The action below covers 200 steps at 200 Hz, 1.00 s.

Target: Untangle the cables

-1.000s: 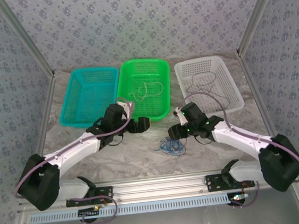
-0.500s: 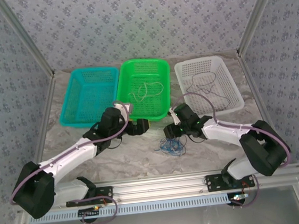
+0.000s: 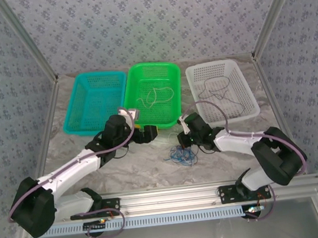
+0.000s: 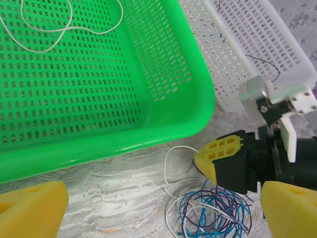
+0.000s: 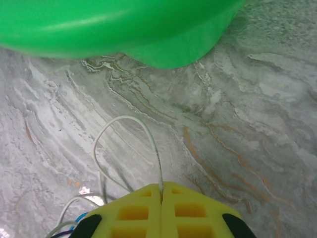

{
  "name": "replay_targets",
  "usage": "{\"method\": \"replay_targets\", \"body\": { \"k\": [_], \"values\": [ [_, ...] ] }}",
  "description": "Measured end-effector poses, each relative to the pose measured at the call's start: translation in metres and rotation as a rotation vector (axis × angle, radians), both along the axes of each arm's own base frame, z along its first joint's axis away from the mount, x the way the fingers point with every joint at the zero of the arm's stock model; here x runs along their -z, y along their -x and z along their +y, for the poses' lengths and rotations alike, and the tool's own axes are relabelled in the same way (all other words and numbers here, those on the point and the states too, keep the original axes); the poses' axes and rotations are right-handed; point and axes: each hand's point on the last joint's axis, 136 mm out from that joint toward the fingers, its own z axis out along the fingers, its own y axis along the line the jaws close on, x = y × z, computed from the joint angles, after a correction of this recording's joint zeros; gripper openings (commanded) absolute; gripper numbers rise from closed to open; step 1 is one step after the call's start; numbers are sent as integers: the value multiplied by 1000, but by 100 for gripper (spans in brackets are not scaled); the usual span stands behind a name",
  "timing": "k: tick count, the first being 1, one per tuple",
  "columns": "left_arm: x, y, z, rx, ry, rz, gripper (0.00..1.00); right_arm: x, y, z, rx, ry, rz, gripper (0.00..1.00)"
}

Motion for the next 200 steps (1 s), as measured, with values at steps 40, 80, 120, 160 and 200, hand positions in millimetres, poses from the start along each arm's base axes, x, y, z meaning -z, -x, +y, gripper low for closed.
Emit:
{"method": "replay_targets", "body": {
  "k": [40, 80, 120, 160, 200],
  "values": [
    [-4, 0, -1, 4, 11, -11, 99, -65, 9, 1, -23, -96, -168, 0],
    [2, 8, -22, 95, 2, -8, 99, -110, 20, -3, -55, -160, -267, 0],
    [-7, 19, -62, 242, -8, -50, 91, -120, 31, -3, -101, -170, -262, 0],
    [-7, 20, -78, 301, 0, -84, 84, -138, 36, 1, -130, -209, -284, 0],
    [-4, 20, -92, 335, -30, -98, 77, -143, 39, 3, -145, -228, -286, 0]
  ]
}}
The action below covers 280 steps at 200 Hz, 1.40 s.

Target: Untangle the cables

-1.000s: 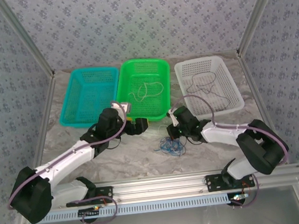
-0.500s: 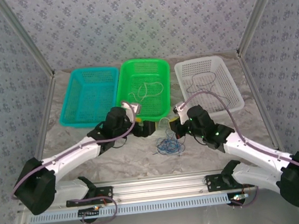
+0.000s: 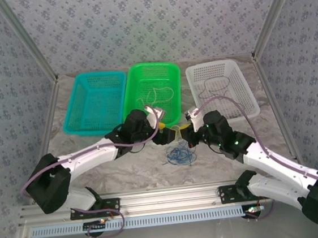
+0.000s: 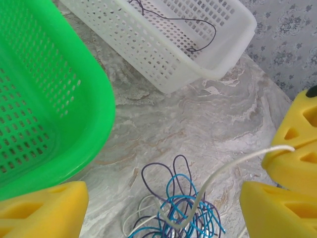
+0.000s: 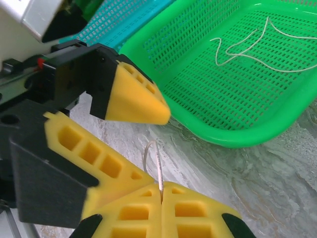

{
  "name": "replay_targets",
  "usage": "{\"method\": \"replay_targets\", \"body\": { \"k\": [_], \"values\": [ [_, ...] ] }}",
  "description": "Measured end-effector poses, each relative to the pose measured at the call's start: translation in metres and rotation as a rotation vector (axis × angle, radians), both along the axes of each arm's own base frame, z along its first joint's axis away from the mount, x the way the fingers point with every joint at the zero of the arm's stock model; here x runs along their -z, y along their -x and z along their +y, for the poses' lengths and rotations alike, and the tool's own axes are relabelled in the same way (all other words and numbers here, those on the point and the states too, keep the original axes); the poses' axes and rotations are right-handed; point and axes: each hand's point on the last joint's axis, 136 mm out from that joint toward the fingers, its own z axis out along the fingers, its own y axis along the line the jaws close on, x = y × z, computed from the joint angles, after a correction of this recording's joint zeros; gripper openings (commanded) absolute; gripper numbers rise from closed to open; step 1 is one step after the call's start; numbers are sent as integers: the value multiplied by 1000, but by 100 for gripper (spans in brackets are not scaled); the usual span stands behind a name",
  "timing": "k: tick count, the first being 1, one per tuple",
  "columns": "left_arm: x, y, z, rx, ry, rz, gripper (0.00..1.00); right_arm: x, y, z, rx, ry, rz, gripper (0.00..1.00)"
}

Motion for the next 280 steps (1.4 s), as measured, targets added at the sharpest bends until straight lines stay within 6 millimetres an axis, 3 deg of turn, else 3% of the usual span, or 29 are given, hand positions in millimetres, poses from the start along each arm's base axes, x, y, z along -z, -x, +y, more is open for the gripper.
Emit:
{"method": "replay_targets", "body": {
  "k": [15, 65, 76, 90, 96, 104, 111, 156, 167, 176, 191, 200, 219, 242, 280],
  "values": [
    [-2, 1, -5, 12, -5, -14, 70, -1, 1, 1, -7, -5, -1, 0],
    [0, -3, -10, 6, -15, -24, 19, -10, 6, 1, -22, -27, -16, 0],
    [2, -4, -11, 12, -19, -31, 9, -14, 7, 0, -21, -34, -24, 14],
    [3, -4, -13, 15, -17, -30, 0, -17, 7, -1, -18, -39, -26, 17],
    [2, -4, -13, 14, -17, -29, 0, -17, 7, -2, -14, -36, -24, 24],
    [2, -5, -13, 7, -11, -26, 0, -16, 7, -4, -5, -29, -18, 42],
    [0, -5, -13, 4, -5, -29, 0, -14, 6, -6, 8, -21, -10, 45],
    [-14, -10, -18, -11, 52, -50, 0, -5, 5, -16, 60, 8, 23, 8],
    [-18, -11, -20, -12, 68, -56, 0, -6, 5, -16, 60, 7, 20, 6],
    [-20, -12, -21, -15, 78, -59, 0, -7, 4, -16, 63, 4, 21, 14],
    [-22, -13, -21, -19, 87, -57, 0, -7, 3, -17, 72, 2, 22, 53],
    [-23, -13, -21, -25, 92, -54, 0, -7, 2, -19, 84, 6, 20, 65],
    [-26, -15, -21, -41, 107, -48, 0, -8, 1, -25, 110, 7, 2, 73],
    [-38, -19, -16, -75, 138, -49, 0, -5, 5, -31, 126, -10, -20, 74],
    [-55, -21, -10, -105, 185, -36, 0, 33, 9, -34, 131, -1, 6, 80]
  ]
}}
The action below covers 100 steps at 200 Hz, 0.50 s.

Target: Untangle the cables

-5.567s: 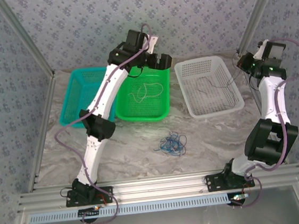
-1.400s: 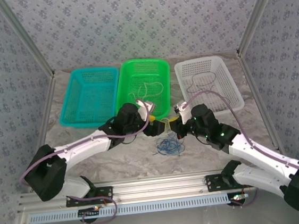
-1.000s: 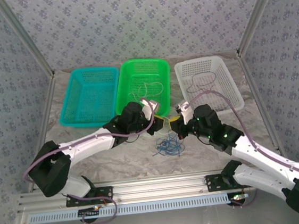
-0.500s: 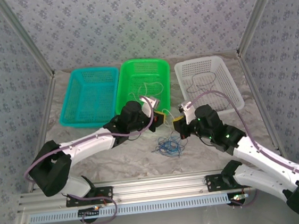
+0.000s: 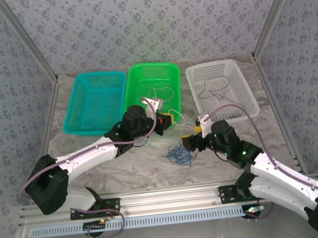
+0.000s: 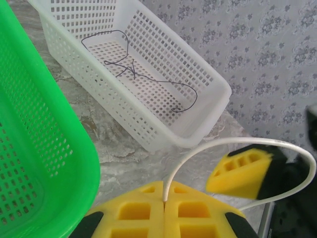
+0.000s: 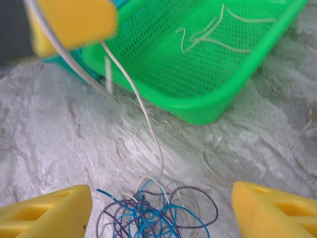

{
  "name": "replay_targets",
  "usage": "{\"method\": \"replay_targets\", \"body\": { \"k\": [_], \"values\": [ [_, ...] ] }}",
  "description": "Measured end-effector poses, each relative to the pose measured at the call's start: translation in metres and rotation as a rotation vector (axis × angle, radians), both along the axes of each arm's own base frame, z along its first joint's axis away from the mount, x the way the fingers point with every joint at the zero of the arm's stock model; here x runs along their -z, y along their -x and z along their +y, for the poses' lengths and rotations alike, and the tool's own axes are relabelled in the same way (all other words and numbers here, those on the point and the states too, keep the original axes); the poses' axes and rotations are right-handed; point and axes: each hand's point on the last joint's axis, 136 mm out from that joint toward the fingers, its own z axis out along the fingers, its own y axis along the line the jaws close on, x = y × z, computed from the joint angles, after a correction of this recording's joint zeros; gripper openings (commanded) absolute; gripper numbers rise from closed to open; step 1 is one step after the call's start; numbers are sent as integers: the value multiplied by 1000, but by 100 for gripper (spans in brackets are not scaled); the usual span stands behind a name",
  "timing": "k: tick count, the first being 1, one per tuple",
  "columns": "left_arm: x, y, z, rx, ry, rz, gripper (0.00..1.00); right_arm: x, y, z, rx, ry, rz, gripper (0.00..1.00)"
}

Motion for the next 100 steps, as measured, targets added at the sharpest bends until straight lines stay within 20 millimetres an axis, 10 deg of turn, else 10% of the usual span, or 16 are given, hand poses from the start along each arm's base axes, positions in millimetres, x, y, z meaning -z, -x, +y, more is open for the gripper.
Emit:
{"method": "replay_targets", "body": {
  "k": [44, 100],
  "values": [
    [-9, -2, -2, -12, 29, 25, 0, 30, -7, 9, 13, 27, 46, 88],
    [-73, -1, 0, -15, 141, -48, 0, 57, -23, 27, 35, 59, 70, 90]
  ]
}}
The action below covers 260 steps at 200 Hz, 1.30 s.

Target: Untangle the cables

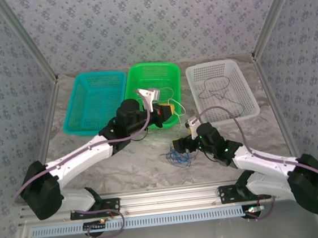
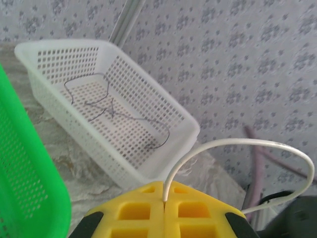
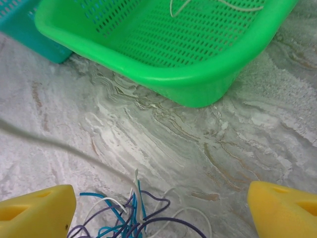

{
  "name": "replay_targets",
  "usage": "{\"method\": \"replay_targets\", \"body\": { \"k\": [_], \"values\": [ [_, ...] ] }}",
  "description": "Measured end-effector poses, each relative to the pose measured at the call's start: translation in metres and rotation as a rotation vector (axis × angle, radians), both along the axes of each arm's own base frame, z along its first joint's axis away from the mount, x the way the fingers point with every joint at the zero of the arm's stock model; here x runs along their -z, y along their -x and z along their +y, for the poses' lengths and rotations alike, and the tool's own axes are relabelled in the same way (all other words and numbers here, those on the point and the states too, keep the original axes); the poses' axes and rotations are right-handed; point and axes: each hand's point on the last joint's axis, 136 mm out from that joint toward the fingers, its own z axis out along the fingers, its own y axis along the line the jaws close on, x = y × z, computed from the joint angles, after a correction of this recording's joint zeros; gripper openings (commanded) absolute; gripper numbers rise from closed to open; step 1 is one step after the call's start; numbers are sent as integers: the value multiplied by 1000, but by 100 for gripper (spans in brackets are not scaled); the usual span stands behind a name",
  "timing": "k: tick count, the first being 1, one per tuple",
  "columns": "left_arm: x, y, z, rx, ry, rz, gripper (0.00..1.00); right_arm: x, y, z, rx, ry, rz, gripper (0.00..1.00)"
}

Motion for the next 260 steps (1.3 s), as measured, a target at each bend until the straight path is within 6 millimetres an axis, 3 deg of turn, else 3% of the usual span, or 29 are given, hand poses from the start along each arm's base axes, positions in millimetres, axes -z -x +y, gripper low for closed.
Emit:
{"method": "replay_targets", "body": {
  "k": [42, 79, 100, 163, 191, 222, 260],
  "values": [
    [-11, 2, 2, 0, 24, -3, 0, 23, -7, 11, 7, 42, 44, 75],
    [-23, 1, 7, -13, 12, -23, 0, 34, -8, 9, 30, 63, 71, 72],
    [-49, -3, 15, -35, 30, -73, 0, 36, -9, 8, 42, 61, 73, 72],
    [-155, -6, 43, -97, 115, -289, 0, 44, -6, 4, 61, 66, 97, 74],
    [-180, -12, 55, -133, 122, -353, 1, 48, -4, 2, 68, 65, 107, 76],
    [-175, -39, 68, -193, 97, -346, 1, 46, -3, 1, 68, 58, 105, 78],
    [-118, -101, 74, -256, 26, -215, 3, 32, -1, 1, 65, 38, 82, 79]
  ]
}}
